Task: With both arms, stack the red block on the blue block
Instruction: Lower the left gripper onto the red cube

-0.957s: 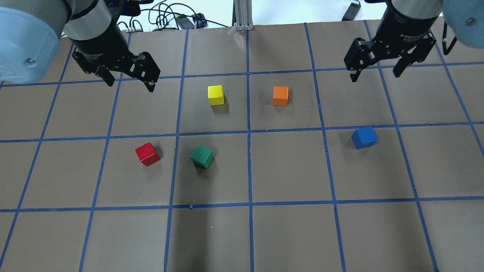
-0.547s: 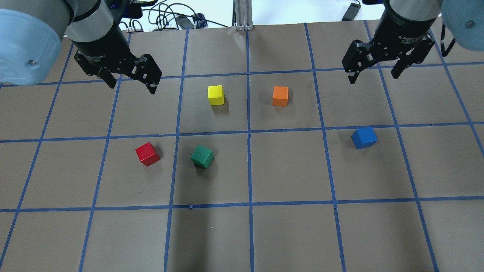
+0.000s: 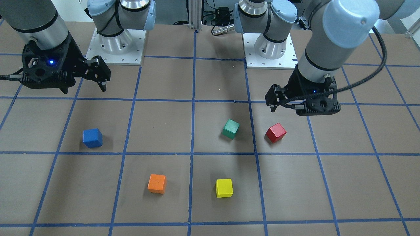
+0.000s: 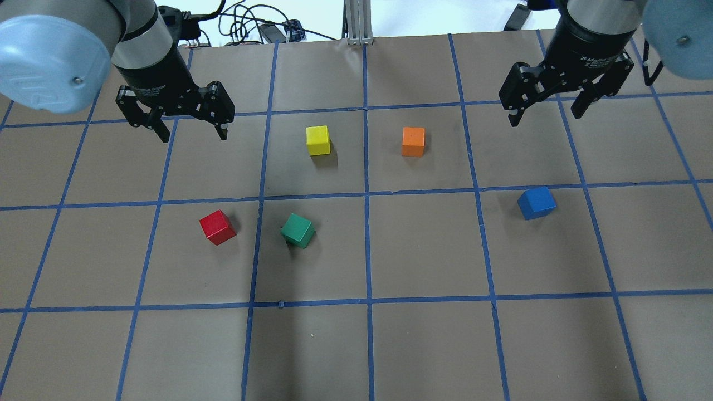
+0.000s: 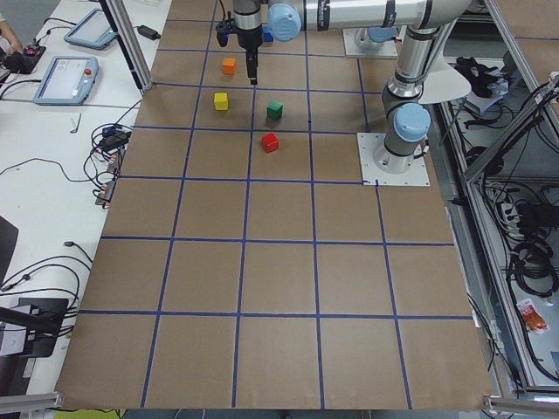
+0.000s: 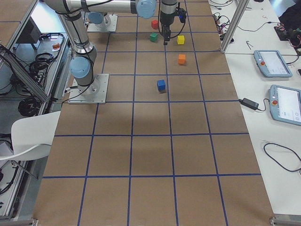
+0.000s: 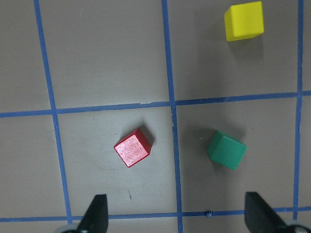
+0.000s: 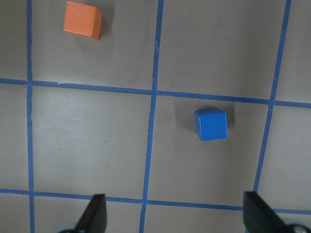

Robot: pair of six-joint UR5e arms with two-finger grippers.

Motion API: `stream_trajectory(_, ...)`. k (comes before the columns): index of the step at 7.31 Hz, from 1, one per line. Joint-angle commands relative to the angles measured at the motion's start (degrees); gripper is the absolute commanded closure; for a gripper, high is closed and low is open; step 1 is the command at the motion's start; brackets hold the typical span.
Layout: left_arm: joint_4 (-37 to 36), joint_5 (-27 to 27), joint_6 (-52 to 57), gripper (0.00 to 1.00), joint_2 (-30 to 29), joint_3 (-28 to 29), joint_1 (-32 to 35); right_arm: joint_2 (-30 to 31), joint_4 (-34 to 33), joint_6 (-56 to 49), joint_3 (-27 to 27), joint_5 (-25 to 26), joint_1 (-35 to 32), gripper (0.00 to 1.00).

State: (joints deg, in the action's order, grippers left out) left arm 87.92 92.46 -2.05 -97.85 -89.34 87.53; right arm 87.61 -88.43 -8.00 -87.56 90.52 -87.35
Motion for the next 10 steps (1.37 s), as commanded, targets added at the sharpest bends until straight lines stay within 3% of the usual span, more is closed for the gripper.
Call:
stream_trajectory(1, -10.8, -0.3, -0.6, 0.00, -2.8, -9.0, -4.7, -0.1, -0.3, -0.1, -0.1, 0.1, 0.0, 0.00)
stream_trajectory(3, -28.1, -0.6, -0.9, 0.00, -5.5, -19.4, -6.8, 0.0, -0.3, -0.1, -0.2, 0.4, 0.0, 0.00)
stream_trajectory(8, -31.3, -1.1, -1.0, 0.00, -9.7, -26.0, -6.8, -0.2, -0.4, -1.0, -0.2, 0.9, 0.1, 0.00)
stream_trajectory(9, -31.4, -1.1, -0.8, 0.11, -10.2, -25.8, -6.8, -0.1, -0.4, -0.9, -0.2, 0.7, 0.0, 0.00)
stream_trajectory(10, -31.5, -1.2, -0.1, 0.56, -10.1, -26.2, -6.7, -0.1, -0.4, -0.9, -0.2, 0.3, 0.0, 0.00)
